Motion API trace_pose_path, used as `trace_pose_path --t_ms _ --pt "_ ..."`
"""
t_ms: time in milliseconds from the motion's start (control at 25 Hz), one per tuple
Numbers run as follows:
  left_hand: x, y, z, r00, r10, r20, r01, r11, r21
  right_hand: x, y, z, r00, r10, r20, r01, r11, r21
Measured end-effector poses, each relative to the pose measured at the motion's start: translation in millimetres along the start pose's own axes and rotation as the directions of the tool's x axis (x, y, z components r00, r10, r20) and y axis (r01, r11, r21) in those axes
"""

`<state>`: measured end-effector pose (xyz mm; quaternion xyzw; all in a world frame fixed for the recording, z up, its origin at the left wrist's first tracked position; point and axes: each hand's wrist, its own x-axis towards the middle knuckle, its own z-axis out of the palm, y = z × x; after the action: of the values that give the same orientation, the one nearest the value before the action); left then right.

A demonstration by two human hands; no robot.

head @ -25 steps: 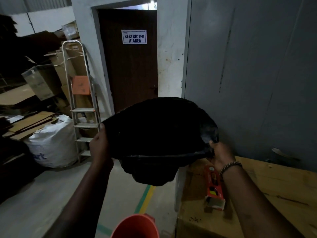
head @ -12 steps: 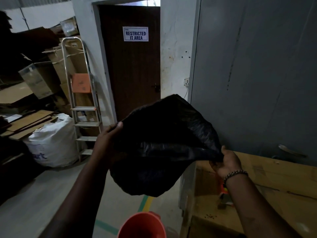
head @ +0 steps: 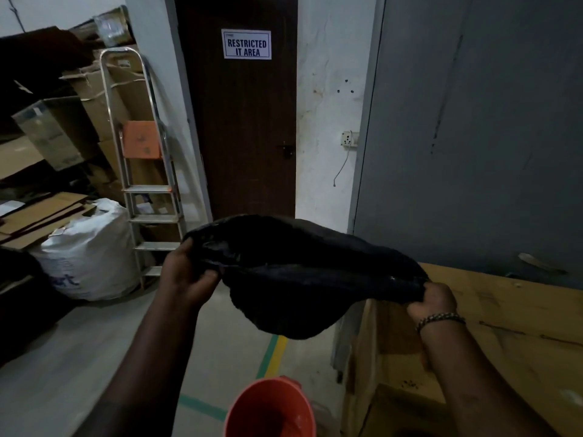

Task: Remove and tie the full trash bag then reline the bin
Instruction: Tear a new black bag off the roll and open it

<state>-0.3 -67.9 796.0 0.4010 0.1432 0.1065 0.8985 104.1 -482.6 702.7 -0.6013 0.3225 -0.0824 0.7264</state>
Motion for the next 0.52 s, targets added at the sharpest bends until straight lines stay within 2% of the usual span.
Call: trace_pose_path --t_ms 120,240,320,360,400,440,520 --pt "4.5 7.2 -10.8 0.996 -0.077 0.036 0.081 0.984 -0.16 -6.4 4.0 -4.5 0.999 0.013 -0.044 -0.012 0.999 0.033" --pt "15.4 2.2 -26.9 0.985 -0.171 -0.02 0.17 0.985 -0.042 -9.6 -6.0 -7.2 0.999 -0.03 0.029 0.022 0.966 0.259" --pt "16.9 -3.1 -34.5 0.977 -0.209 -0.026 0.21 0.977 0.038 -12.2 -12.7 -4.4 0.985 -0.143 0.098 0.09 0.905 0.417" --pt "16.5 -6.8 -35.9 0.971 -0.239 -0.004 0.239 0.969 0.062 -12.1 -14.8 -1.9 0.98 -0.08 0.185 -0.034 0.838 0.545" --pt "16.3 -11.5 -37.8 0.966 -0.26 0.015 0.258 0.963 0.083 -14.2 -17.1 3.0 0.954 -0.031 0.297 -0.162 0.783 0.601" --pt "16.5 -17.7 -40.1 0.961 -0.275 0.031 0.27 0.958 0.1 -16.8 -19.5 9.8 0.919 -0.007 0.393 -0.226 0.81 0.542" --pt "19.8 -31.9 -47.1 0.957 -0.289 0.021 0.285 0.951 0.116 -17.0 -20.8 24.8 0.858 0.009 0.514 -0.231 0.9 0.369"
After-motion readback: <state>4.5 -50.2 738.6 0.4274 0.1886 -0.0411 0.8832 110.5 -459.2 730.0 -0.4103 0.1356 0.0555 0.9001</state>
